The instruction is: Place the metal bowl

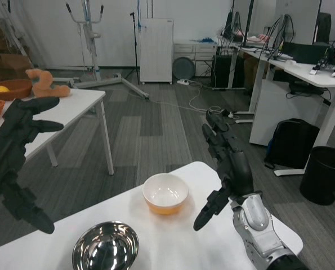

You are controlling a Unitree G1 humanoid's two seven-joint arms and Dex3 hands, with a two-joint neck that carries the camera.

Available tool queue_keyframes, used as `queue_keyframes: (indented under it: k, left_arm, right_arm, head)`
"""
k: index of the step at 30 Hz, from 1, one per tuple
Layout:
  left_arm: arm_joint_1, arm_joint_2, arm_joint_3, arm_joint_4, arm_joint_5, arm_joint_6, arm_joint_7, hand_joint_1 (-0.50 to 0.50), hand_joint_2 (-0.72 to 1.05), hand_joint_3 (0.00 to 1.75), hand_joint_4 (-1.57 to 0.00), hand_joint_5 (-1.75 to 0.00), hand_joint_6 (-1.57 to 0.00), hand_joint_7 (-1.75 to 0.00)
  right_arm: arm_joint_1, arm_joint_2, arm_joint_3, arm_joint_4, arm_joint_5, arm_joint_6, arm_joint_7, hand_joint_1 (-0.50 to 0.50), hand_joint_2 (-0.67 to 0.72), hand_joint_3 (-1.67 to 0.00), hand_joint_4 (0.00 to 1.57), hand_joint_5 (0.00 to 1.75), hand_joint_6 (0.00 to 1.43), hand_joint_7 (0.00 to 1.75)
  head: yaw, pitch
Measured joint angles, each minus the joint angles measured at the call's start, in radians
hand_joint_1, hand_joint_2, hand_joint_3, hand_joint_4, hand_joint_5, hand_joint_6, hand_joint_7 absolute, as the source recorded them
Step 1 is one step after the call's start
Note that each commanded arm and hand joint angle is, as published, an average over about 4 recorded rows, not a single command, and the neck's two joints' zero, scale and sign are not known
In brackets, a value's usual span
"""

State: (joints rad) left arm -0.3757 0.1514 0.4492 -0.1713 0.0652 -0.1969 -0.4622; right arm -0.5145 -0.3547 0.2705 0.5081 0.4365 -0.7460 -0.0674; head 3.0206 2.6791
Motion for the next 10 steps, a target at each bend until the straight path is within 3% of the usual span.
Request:
queue_keyframes:
  k: [10]
  left_arm:
    - [0.003,0.038,0.025,0.080,-0.048,-0.083,0.050,-0.50,-0.37,0.17,0.00,-1.23,0.00,-1.05]
  right_arm:
    - [-0.004,0.056,-0.018,-0.017,-0.069,0.032,-0.004,-0.29,0.56,0.00,0.00,0.00,0.00,0.16]
  head:
    - [0.012,0.016]
